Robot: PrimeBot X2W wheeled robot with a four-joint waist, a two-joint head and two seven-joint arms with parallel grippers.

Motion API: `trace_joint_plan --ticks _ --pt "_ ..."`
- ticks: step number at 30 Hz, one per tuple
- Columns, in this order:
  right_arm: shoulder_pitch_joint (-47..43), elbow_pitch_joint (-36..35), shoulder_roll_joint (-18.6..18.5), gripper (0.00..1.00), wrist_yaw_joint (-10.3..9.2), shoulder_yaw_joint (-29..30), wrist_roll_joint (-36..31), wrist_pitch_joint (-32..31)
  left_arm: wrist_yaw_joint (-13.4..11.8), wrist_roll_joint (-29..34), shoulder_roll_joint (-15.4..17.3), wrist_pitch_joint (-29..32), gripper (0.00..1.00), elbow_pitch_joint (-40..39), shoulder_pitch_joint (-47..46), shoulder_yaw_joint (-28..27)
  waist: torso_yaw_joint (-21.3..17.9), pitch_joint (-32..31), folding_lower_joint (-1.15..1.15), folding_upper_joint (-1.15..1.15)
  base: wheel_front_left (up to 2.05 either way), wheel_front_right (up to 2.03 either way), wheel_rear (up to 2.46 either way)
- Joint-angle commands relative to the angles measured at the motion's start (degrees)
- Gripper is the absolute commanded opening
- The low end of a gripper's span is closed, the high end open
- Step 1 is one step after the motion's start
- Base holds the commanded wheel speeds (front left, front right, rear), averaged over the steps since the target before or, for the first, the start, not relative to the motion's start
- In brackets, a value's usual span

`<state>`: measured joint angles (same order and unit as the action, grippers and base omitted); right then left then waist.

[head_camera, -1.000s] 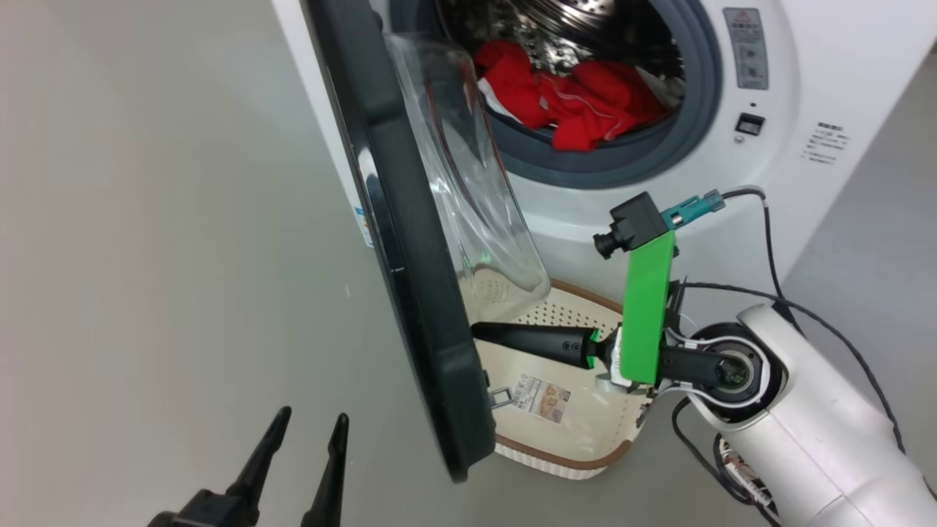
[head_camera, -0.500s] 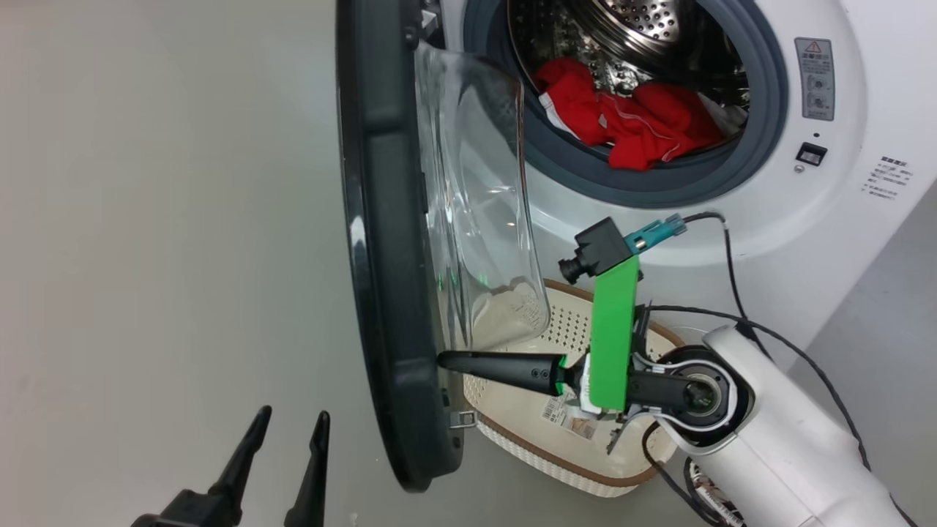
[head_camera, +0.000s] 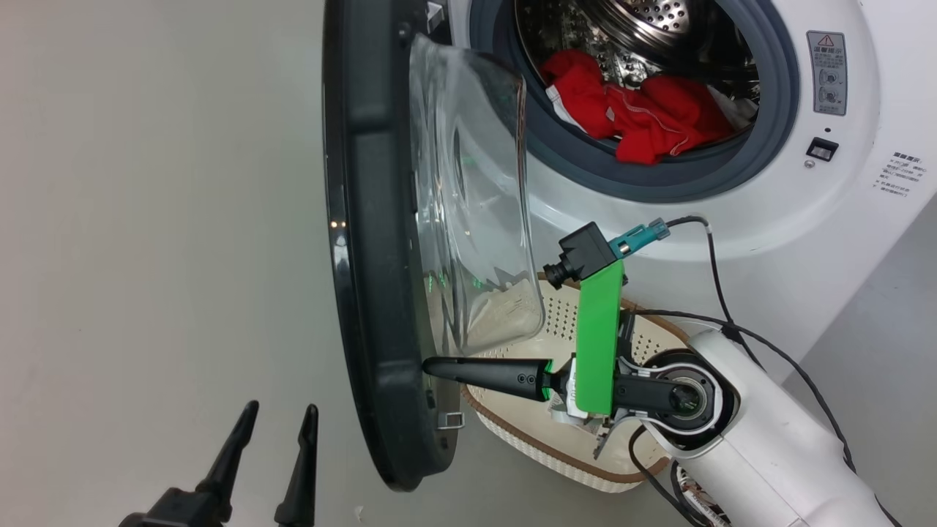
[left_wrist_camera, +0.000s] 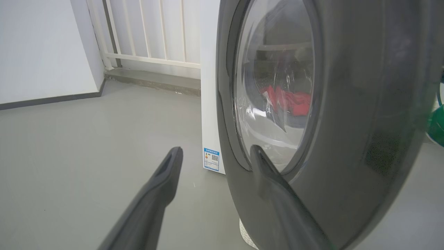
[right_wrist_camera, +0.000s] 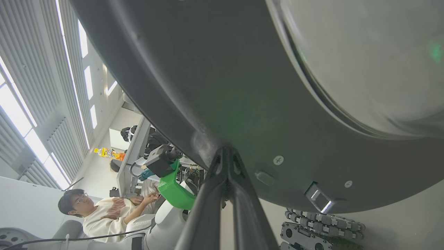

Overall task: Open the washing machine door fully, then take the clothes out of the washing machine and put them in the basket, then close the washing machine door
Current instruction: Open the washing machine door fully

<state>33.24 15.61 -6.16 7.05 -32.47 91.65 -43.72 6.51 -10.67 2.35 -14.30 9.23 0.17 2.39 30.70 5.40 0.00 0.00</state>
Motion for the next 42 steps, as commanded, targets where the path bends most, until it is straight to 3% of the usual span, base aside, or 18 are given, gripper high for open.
trace_joint_plan --ticks 1,6,9,10,11,28,42 --pt "1.3 -1.4 1.8 0.00 0.44 -0.8 -1.0 -0.1 -0.5 -0.2 0.5 -0.7 1.00 -1.8 -0.6 -2.0 0.0 0.0 0.00 0.00 0.00 0.00 0.00" --pt "1.0 -1.2 1.3 0.01 0.44 -0.7 -1.8 0.4 -0.5 -0.4 0.5 -0.7 1.00 -1.6 -0.7 -1.9 -0.2 -0.2 0.00 0.00 0.00 0.00 0.00" --pt "0.3 -1.2 0.6 0.37 0.44 -0.4 -2.7 1.7 -0.4 -0.5 0.5 -0.7 1.00 -1.1 -0.7 -1.7 -0.4 -0.6 0.00 0.00 0.00 0.00 0.00" --pt "0.0 -1.2 0.2 0.55 0.44 -0.3 -3.2 2.4 -0.3 -0.4 0.5 -0.7 1.00 -0.9 -0.8 -1.6 -0.4 -0.8 0.00 0.00 0.00 0.00 0.00" --pt "-0.4 -1.2 -0.1 1.00 0.44 -0.3 -3.6 3.0 -0.3 -0.4 0.5 -0.7 1.00 -0.8 -0.9 -1.6 -0.5 -0.9 0.00 0.00 0.00 0.00 0.00" --pt "-8.1 2.2 -7.3 1.00 0.44 -2.1 -8.7 15.5 0.5 -0.3 0.5 -0.7 1.00 0.7 -1.5 -3.0 -3.8 -1.8 0.00 0.00 0.00 0.00 0.00" --pt "-12.9 6.9 -12.2 1.00 0.44 -4.6 -12.8 32.2 0.7 -0.2 0.5 -0.7 1.00 1.0 -0.5 -4.0 -5.5 -2.7 0.00 0.00 0.00 0.00 0.00"
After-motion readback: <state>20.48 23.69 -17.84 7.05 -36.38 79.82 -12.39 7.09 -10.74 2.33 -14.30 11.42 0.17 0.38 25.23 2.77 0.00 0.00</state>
